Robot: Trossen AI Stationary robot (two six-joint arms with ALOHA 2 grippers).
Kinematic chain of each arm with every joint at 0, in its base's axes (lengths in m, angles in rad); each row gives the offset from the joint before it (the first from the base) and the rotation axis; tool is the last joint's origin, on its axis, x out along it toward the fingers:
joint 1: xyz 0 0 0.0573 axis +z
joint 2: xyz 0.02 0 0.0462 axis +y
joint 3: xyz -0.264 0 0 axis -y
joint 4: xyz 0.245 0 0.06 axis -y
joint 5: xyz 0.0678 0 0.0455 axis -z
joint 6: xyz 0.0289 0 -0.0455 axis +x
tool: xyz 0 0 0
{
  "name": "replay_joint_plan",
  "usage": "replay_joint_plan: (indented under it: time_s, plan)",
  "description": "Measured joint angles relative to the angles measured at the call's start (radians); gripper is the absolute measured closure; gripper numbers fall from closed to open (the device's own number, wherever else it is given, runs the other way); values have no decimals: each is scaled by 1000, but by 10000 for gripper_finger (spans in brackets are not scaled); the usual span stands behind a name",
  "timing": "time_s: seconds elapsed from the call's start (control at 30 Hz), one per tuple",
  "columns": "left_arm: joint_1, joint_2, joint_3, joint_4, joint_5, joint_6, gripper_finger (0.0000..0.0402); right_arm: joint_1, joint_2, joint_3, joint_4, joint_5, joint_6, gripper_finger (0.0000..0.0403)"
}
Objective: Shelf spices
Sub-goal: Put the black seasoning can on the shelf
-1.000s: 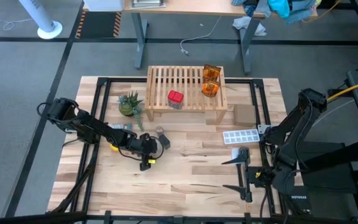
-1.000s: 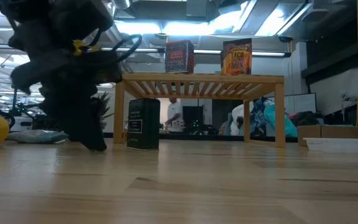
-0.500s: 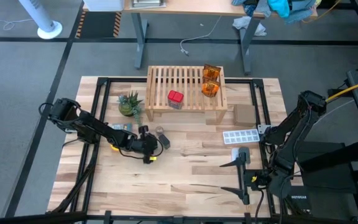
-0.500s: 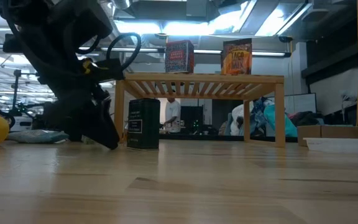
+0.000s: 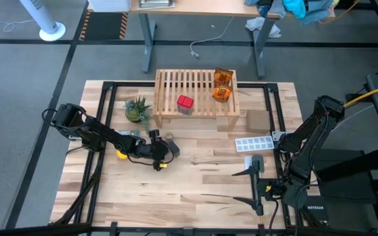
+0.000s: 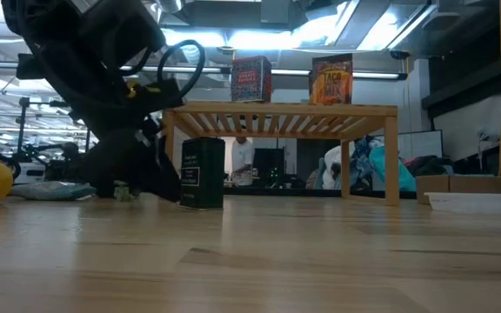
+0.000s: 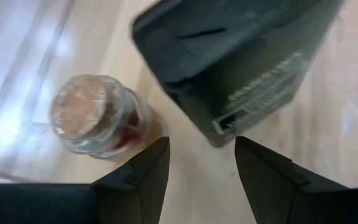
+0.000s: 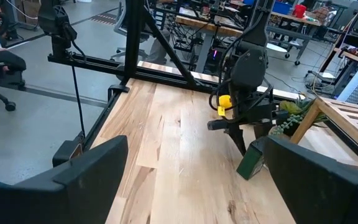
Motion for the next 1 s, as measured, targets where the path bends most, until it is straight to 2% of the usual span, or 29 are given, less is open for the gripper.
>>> replay_joint_plan:
  time_s: [0.23,0.6,0.83,1.0]
  plan:
    - [-16,-2,1,43,126,-34,226,0,0,0,0,0,0,23]
    - [-112,-2,2,45,177,-132,226,0,0,0,0,0,1,23]
    - [-141,-4,3,36,169,-98,226,0,0,0,0,0,1,23]
    - [-103,-4,3,35,59,-86,226,0,0,0,0,0,1,23]
